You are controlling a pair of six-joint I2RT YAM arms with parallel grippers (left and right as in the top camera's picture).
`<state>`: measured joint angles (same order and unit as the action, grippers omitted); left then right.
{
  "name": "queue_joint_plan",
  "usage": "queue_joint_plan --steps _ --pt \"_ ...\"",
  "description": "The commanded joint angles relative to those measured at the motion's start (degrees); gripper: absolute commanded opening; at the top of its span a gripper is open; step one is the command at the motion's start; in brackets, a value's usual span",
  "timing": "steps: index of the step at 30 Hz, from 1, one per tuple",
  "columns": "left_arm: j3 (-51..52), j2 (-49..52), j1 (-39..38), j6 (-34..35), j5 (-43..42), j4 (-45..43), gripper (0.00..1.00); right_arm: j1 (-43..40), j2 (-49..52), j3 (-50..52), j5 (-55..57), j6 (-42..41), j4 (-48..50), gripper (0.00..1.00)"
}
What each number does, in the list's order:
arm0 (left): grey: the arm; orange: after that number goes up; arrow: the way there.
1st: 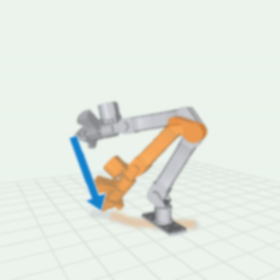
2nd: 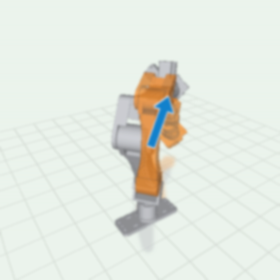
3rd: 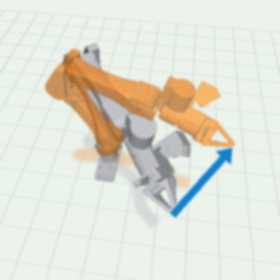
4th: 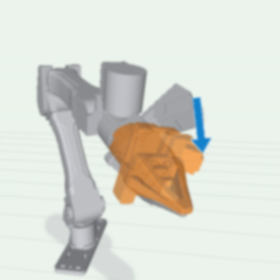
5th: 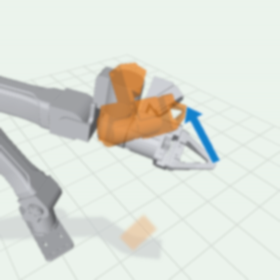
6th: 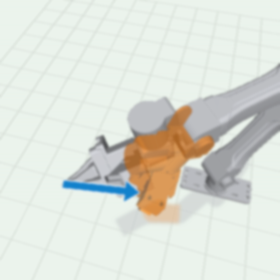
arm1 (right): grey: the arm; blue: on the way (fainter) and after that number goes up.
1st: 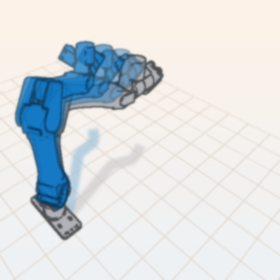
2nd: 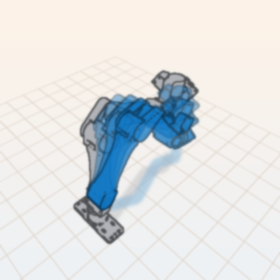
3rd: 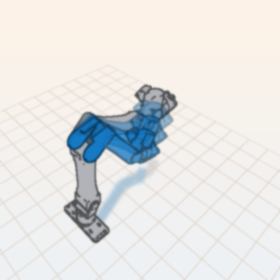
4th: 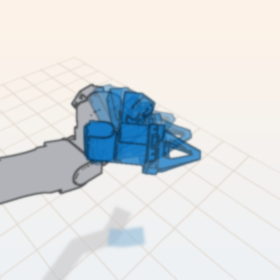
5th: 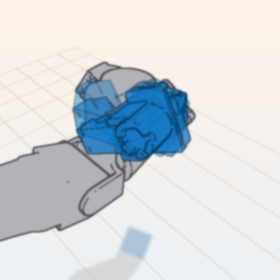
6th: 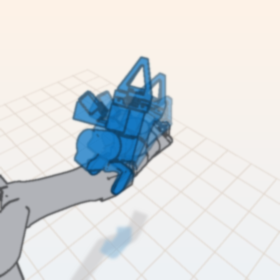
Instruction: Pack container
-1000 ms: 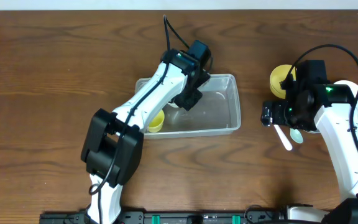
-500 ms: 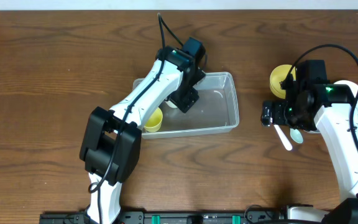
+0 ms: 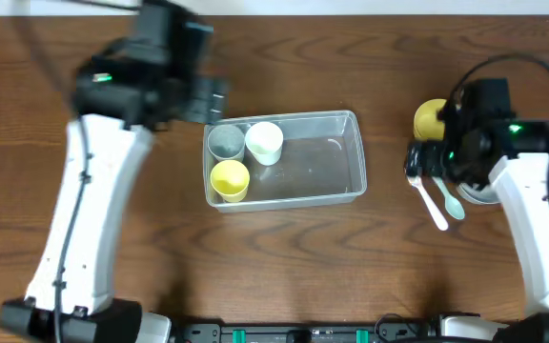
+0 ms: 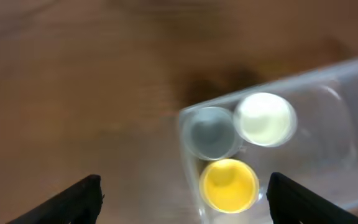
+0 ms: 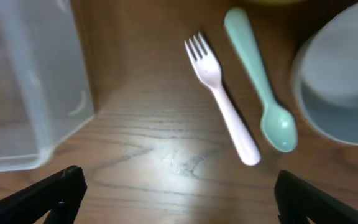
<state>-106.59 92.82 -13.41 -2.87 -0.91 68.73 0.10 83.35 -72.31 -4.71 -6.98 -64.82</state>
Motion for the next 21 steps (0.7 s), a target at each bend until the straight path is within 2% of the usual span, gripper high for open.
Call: queue_joint_plan --steps 1,4,8,16,21 --pt "-0.04 -1.66 10.05 15.15 0.39 3.19 0.86 -0.57 -0.35 -11.67 4.46 2.01 1.07 0.97" --pt "0.02 -1.73 15.26 20.15 -0.70 4.87 0.88 -0.57 2.25 -17.29 6.47 6.45 3.43 0.96" --pt "0.85 -1.73 19.26 20.76 -4.11 5.03 0.89 -0.57 10.36 -22.34 6.71 9.86 3.89 0.99" --pt "1.05 -1.73 19.98 20.74 -4.31 5.66 0.89 -0.44 30.67 -23.76 6.86 10.40 6.95 0.99" --pt "1.05 -1.73 19.98 20.74 -4.31 6.05 0.89 -0.48 39.17 -23.76 7.58 8.13 8.79 0.99"
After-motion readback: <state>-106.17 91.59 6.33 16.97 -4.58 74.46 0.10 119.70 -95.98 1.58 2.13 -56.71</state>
